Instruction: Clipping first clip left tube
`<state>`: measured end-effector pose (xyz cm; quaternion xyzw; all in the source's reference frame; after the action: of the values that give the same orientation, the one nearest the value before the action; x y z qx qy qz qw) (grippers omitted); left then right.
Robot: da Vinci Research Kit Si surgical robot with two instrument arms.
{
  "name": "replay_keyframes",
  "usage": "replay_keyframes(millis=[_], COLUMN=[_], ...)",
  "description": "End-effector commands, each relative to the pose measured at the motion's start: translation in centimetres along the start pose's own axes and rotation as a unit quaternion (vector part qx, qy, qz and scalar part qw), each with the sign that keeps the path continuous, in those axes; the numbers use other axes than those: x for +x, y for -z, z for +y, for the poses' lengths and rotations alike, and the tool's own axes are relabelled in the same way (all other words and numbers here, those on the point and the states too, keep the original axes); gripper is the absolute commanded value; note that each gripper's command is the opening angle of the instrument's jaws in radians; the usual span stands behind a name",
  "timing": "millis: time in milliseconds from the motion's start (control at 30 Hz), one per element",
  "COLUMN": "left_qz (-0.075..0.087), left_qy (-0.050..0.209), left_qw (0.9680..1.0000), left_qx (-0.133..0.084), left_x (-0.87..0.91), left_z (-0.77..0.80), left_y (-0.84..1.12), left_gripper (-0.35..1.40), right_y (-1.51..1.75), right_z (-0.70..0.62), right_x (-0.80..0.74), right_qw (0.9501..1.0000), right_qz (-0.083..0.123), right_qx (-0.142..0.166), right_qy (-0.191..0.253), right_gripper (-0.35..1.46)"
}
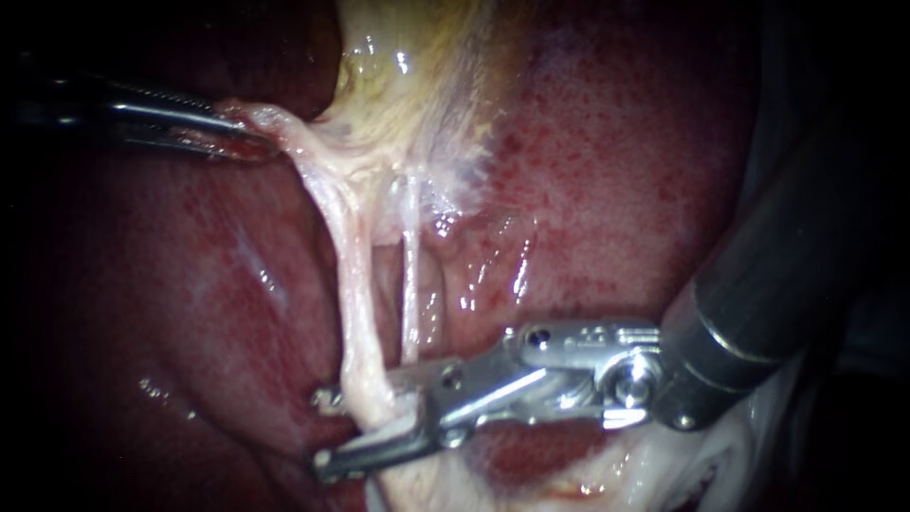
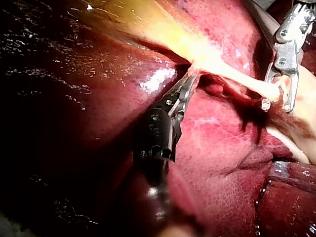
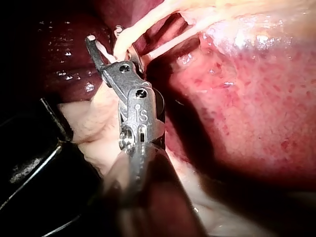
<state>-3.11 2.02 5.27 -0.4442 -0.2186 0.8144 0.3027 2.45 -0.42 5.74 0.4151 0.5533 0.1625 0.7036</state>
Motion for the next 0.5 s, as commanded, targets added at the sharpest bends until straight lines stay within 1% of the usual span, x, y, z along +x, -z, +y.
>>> replay_keyframes(millis=[33, 233, 433, 500], left_qz=[0.0, 0.0, 0.0, 0.0], left_qy=[0.0, 0.0, 0.0, 0.0], left_qw=[1.0, 1.0, 1.0, 1.0], left_qx=[0.0, 0.0, 0.0, 0.0], left_x=[0.0, 0.0, 0.0, 0.0], left_z=[0.0, 0.0, 0.0, 0.0], left_y=[0.0, 0.0, -0.01, -0.01], left_gripper=[-0.35, -0.35, -0.35, -0.35], right_y=[0.01, 0.04, 0.07, 0.08], right_z=[0.0, -0.01, -0.01, -0.01], right_x=[0.0, -0.01, -0.03, -0.03], right_qw=[1.0, 0.9994, 0.9984, 0.9984], right_qz=[-0.001, -0.001, -0.001, -0.002], right_qx=[0.0, 0.002, 0.002, 0.002], right_qy=[-0.003, -0.036, -0.056, -0.056], right_gripper=[-0.01, -0.35, -0.35, -0.35])
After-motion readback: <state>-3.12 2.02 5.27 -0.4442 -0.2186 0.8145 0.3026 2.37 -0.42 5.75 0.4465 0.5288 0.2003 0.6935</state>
